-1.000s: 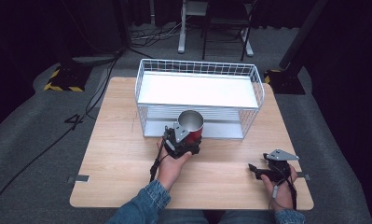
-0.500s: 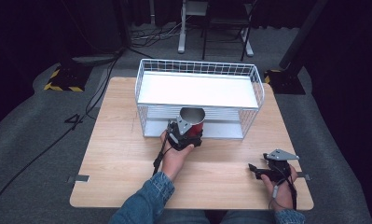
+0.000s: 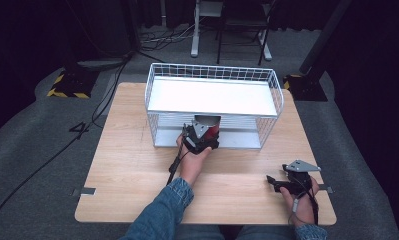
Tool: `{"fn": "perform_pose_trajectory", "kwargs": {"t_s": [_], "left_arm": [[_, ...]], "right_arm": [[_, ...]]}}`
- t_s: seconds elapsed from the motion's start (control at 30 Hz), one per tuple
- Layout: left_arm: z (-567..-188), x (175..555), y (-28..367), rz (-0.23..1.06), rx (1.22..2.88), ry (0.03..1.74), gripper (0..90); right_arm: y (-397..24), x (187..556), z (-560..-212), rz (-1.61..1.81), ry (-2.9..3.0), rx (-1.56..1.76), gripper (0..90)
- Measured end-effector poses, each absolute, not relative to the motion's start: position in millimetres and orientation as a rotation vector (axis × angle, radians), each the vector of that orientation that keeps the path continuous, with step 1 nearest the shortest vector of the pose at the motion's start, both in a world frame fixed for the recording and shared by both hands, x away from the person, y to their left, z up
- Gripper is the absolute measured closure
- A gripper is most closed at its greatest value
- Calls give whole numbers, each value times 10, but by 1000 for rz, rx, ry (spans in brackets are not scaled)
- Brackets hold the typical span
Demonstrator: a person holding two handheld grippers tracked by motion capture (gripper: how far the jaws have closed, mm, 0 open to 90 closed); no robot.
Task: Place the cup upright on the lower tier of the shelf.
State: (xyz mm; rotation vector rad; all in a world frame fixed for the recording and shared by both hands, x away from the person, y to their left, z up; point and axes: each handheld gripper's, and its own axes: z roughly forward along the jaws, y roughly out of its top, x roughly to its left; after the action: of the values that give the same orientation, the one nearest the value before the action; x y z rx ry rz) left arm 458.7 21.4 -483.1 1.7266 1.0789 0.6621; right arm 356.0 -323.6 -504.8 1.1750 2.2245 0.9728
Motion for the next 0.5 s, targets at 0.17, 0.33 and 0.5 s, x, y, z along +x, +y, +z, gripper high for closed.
{"fn": "perform_pose_trajectory", "kwargs": {"t_s": [0.17, 0.33, 0.5], "left_arm": [[-4844, 4668, 194, 655, 1703, 1094, 155], [-4856, 4771, 163, 641, 1710, 1126, 154], [-4883, 4829, 155, 619, 1688, 1136, 155]], "right_arm": [[-3236, 3559, -5048, 972, 2225, 1180, 193], [-3236, 3560, -5048, 972, 2224, 1176, 193], [-3236, 3560, -5048, 973, 2225, 1175, 193]]}}
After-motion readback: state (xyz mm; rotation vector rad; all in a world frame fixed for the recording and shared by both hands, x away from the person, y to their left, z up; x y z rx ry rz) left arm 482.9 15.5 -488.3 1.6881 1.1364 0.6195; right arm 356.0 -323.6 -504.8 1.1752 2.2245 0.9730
